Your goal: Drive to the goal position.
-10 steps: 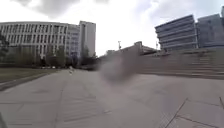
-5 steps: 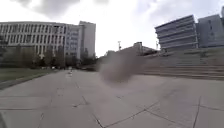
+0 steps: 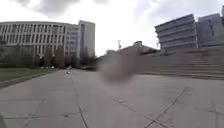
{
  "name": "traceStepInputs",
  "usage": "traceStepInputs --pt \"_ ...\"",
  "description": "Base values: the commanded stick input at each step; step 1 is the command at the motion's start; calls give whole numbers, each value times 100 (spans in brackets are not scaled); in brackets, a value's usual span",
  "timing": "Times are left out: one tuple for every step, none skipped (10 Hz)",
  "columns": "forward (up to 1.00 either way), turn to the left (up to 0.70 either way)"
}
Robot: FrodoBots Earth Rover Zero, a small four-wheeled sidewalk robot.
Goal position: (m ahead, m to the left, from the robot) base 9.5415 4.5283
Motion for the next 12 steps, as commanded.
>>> traceStepInputs --pt "70 2" --pt "70 7" --pt "70 20" --pt "70 35" --pt "70 27" --pt "70 15" --pt "70 2" --pt "70 0" --pt "70 0" --pt "70 0" --pt "70 0" --pt "70 0"
